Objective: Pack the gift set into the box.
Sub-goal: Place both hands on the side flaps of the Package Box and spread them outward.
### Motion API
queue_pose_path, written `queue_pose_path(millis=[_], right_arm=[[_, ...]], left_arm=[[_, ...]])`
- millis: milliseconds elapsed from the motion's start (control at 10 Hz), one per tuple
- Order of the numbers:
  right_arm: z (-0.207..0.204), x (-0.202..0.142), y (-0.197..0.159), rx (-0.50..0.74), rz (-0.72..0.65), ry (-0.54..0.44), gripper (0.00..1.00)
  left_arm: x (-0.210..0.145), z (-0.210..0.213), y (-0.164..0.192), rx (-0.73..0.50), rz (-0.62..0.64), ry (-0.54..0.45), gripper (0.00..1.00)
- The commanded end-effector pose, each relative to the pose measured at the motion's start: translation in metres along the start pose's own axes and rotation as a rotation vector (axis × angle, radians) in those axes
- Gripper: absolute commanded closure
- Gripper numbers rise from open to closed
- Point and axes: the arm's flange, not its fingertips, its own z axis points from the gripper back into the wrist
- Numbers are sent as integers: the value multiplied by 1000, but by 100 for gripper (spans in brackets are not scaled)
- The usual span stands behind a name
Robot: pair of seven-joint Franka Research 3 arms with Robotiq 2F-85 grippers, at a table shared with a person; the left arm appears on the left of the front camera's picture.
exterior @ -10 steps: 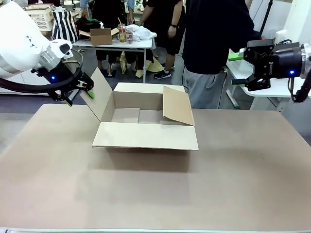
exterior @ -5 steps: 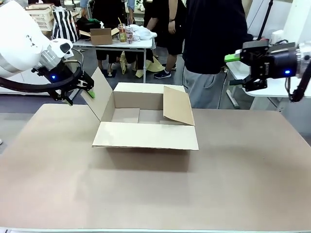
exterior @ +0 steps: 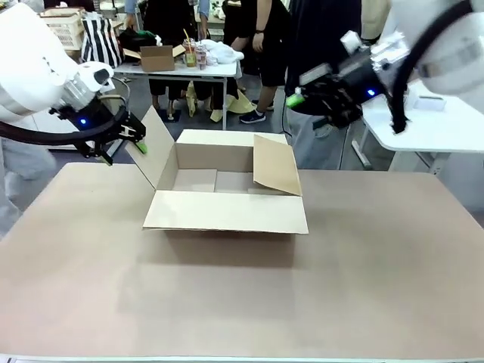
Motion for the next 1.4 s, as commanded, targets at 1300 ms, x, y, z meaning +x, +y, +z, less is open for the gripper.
queue_pose_path(millis=[1300], right_arm=[[-157, 46, 110, -824, 149, 254, 0]], left_arm=[[1, 1, 0, -1, 0, -10, 0]])
